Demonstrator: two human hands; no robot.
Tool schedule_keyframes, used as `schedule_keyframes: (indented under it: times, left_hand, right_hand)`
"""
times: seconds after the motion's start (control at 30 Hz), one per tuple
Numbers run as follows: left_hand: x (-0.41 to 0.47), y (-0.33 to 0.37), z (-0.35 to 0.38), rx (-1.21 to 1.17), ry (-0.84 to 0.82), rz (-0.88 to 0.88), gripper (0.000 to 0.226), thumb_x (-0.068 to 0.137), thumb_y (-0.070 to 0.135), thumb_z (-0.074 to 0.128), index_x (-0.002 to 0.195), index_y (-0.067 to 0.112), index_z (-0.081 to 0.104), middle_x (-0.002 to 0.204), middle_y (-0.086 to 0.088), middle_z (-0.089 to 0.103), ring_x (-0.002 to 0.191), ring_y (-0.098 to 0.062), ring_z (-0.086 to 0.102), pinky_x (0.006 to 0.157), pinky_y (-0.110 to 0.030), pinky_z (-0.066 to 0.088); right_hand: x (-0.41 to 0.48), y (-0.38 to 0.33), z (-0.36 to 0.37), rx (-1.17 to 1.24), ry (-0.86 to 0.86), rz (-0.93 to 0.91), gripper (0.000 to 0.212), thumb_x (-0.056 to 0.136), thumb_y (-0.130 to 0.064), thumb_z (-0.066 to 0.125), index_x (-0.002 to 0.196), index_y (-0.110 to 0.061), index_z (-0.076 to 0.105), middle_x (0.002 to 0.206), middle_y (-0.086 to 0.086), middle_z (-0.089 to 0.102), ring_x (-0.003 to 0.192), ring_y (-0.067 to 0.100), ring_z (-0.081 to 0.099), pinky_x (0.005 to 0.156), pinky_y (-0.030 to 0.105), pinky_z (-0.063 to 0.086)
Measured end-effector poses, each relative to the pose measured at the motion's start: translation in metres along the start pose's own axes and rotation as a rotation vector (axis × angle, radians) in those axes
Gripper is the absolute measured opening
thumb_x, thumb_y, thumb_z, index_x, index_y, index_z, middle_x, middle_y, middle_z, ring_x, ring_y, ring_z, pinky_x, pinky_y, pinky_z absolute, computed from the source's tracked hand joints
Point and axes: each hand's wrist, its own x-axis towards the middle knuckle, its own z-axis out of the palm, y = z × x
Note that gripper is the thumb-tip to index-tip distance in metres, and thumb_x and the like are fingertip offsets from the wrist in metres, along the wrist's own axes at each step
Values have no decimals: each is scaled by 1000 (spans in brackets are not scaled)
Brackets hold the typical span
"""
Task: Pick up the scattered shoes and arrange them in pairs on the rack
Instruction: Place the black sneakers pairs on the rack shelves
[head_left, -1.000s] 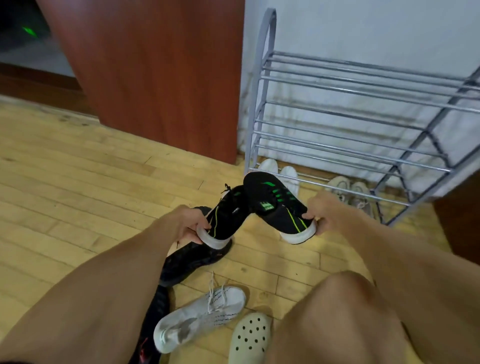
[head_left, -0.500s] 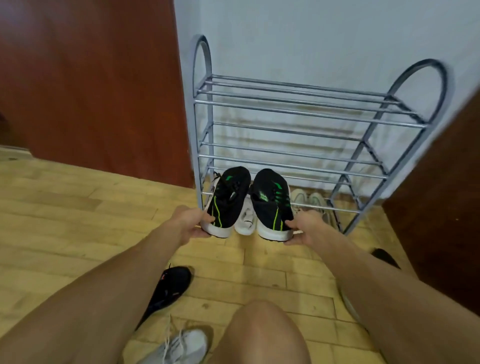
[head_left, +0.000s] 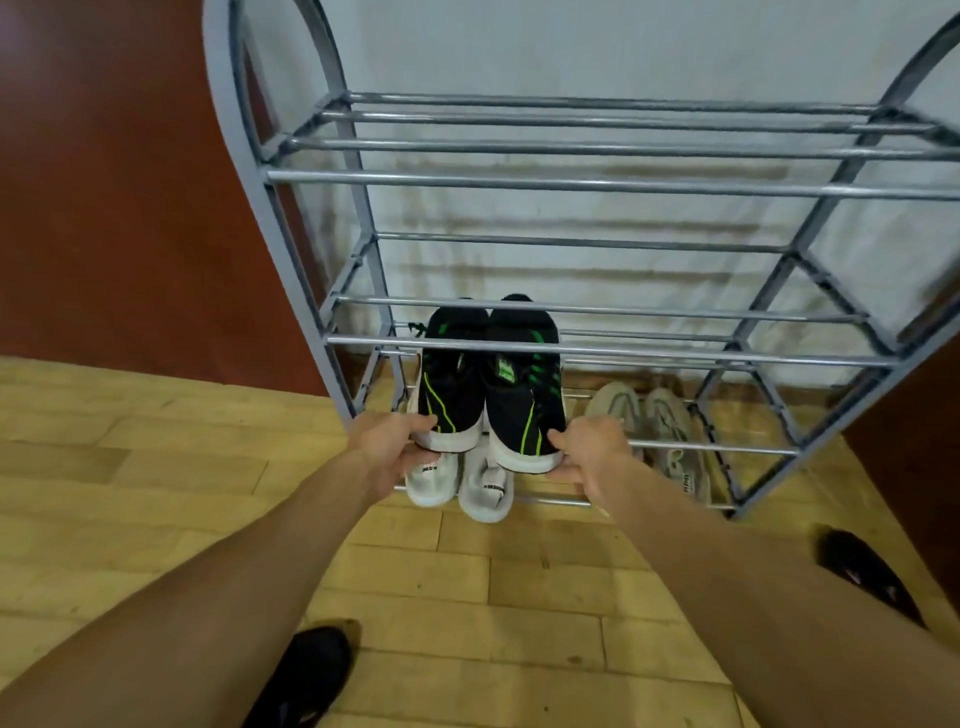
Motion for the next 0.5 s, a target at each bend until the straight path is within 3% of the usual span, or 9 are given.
schedule_keyframes:
  times: [0.1,0.2,0.27,0.37,0.5]
  left_hand:
    - [17,0,4,4,-8,1,15,83,4,68,74,-2,58,75,-14,60,55,-25,67,67,-32,61]
    - [26,-6,4,-26,2,11,15,85,2,65,73,-2,57,77,-12,58,63,-26,66,71,-33,60]
    - [29,-9,1,-36,5,12,17,86,3,64,72,-1,56,76,-12,59,59,-26,69,75,-35,59]
    - [29,-12,-3,-57,-10,4,19,88,3,62,71,-3,56,80,-12,61,49,-20,71,75,-36,60]
    - [28,-14,-10,-67,23,-15,16,89,3,60,74,-2,56,93,-12,62,74,-30,72,91,-45,54]
  right_hand:
    - [16,-3,7,78,-13,17,34,93,-3,54,126,6,52,126,25,59,111,37,63,55,27,56]
    - [26,1,12,113,28,57,3,91,1,57,91,2,60,101,23,64,87,36,68,55,37,59]
    - [29,5,14,99,39,63,17,91,2,56,75,-5,57,95,19,65,88,36,68,60,39,60]
    - [28,8,17,67,67,13,22,91,0,54,72,-9,57,93,15,65,91,34,68,71,43,61]
    - [25,8,25,74,64,-29,26,93,-5,53,71,-16,57,93,11,65,92,31,67,81,43,59]
